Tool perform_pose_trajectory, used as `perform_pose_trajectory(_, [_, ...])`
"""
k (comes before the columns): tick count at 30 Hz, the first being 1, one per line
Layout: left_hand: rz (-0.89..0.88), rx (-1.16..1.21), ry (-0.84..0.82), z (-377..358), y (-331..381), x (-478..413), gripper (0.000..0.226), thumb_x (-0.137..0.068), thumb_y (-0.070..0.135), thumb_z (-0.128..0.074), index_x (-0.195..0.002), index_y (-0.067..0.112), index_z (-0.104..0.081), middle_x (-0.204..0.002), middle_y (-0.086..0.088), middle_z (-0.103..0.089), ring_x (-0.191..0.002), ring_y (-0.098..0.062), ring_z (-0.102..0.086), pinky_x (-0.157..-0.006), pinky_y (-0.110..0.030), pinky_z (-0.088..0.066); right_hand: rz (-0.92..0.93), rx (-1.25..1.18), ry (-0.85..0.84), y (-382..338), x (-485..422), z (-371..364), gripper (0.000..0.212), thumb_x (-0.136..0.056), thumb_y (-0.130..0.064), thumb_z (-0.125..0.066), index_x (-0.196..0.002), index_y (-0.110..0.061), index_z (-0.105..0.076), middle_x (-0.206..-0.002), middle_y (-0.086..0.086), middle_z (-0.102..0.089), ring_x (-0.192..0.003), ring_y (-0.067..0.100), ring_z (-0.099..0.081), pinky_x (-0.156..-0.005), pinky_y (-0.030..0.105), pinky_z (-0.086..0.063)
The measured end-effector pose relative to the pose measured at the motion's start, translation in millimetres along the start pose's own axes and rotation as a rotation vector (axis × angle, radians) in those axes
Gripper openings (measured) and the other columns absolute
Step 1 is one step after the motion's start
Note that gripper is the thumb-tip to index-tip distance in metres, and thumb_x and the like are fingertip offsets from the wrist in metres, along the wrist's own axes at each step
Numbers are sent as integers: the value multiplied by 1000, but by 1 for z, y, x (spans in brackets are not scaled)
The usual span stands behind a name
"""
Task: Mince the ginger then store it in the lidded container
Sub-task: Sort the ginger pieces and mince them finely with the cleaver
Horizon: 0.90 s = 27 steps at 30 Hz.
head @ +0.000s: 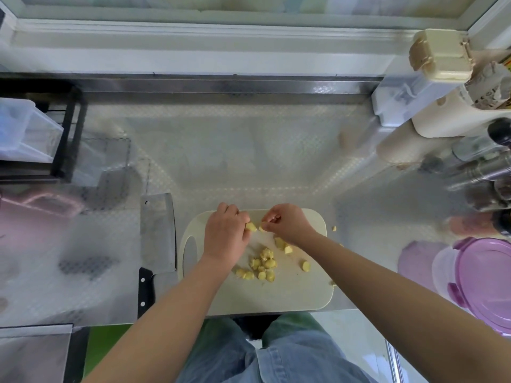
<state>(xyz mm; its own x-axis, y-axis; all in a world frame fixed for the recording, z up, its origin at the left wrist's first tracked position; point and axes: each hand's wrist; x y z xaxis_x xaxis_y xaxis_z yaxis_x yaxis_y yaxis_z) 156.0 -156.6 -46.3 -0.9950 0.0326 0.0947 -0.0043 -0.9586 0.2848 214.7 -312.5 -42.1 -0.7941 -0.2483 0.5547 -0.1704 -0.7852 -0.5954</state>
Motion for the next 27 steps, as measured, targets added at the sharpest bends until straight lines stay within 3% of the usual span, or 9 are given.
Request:
perform_pose_trajectory(3, [9,-10,5,-2,0,1,24,-60,19,-86,-79,16,-71,-73,-1,-60,-77,-23,-55,-56,-32,-45,35,5,99,-2,0,-6,13,-78,-9,-72,-90,-13,-69,-87,1,-70,-82,17,-65,-78,31,-54])
perform_pose_trajectory(6, [15,-4,11,-2,0,1,26,-65,21,-83,-87,16,-69,-81,-2,-61,-83,-23,-54,-61,-32,-45,84,73,163,-2,2,-8,5,-79,-14,-73,-83,-16,-71,-87,2,-64,-80,20,-62,-74,35,-53])
perform_pose_trajectory(9, [-27,46,36,-1,1,5,26,-70,20,-80,-92,15,-67,-85,-3,-59,-82,-23,-55,-61,-31,-45,144,50,221,4,6,0,9,-88,-22,-66,-88,-16,-73,-88,0,-66,-79,16,-62,-70,28,-50])
perform_pose_trajectory(11, [-57,108,39,0,3,10,19,-75,20,-77,-91,16,-67,-84,-1,-58,-76,-21,-58,-56,-27,-42,150,58,205,13,14,9,11,-90,-19,-59,-91,-19,-70,-83,-8,-65,-77,10,-60,-66,22,-47])
perform_pose_trajectory(15, [-103,193,-61,-5,14,20,14,-88,25,-65,-100,18,-66,-92,2,-60,-76,-18,-61,-59,-26,-44,125,164,82,36,39,15,18,-76,-10,-61,-90,-21,-62,-80,-6,-61,-74,13,-58,-72,29,-48])
perform_pose_trajectory(18, [-123,223,-89,-11,26,22,16,-87,23,-64,-103,21,-66,-96,3,-60,-75,-17,-61,-62,-28,-46,98,203,25,44,52,7,29,-75,-12,-69,-102,-17,-59,-88,-4,-57,-79,15,-55,-74,29,-46])
perform_pose_trajectory(22, [-127,173,-141,-19,40,17,21,-89,22,-57,-110,23,-63,-101,1,-58,-79,-21,-61,-58,-28,-43,107,171,104,46,58,-2,22,-84,-14,-63,-106,-15,-61,-89,-4,-57,-77,14,-54,-71,24,-42])
perform_pose_trajectory(27, [-69,144,-151,-23,48,9,19,-90,23,-60,-108,25,-63,-99,2,-57,-86,-19,-60,-61,-25,-39,84,171,167,47,52,-4,20,-89,-18,-57,-107,-13,-63,-95,3,-63,-84,20,-60,-75,28,-46])
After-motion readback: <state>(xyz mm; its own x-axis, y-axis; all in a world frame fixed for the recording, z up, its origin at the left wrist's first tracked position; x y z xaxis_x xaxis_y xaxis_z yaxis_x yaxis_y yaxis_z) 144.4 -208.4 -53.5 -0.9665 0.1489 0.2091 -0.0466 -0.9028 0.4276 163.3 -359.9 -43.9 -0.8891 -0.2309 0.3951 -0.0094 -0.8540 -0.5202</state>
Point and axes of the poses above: each hand's wrist, its own x-axis away from the middle knuckle, its own z-axis out of the back of the hand, y = z × x
